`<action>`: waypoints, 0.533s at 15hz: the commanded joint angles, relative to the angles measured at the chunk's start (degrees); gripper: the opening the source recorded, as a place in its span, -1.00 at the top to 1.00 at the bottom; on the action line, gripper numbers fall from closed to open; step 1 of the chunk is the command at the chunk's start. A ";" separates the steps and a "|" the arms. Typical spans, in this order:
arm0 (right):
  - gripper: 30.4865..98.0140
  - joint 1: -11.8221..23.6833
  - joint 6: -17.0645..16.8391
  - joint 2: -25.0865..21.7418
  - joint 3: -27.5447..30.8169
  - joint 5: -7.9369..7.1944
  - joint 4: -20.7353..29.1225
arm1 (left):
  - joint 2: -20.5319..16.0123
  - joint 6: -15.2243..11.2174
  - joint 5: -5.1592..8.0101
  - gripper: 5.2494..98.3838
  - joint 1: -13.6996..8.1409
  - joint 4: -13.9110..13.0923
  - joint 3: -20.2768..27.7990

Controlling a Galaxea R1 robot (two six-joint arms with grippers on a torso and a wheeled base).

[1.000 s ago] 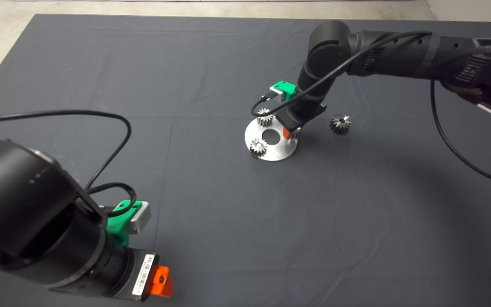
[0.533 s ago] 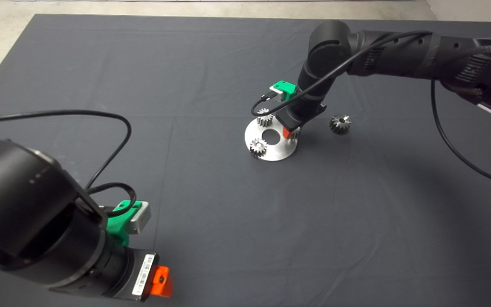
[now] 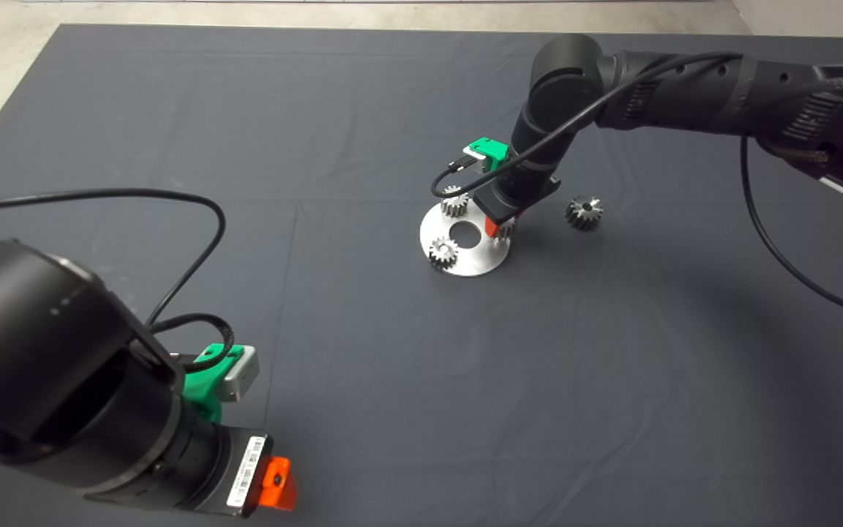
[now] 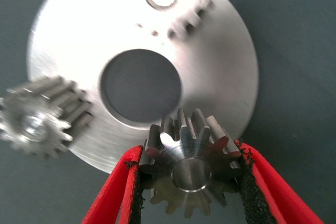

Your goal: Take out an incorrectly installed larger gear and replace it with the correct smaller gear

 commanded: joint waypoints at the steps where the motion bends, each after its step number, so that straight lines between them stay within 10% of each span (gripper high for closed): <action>1: 0.71 3.45 -0.11 0.26 0.23 0.18 0.72 | -0.28 -0.52 0.81 -1.00 -0.34 -1.47 0.91; 8: 0.71 3.45 -0.42 0.43 0.49 -0.25 0.72 | -0.28 -0.43 0.81 -1.00 -0.34 -1.47 0.99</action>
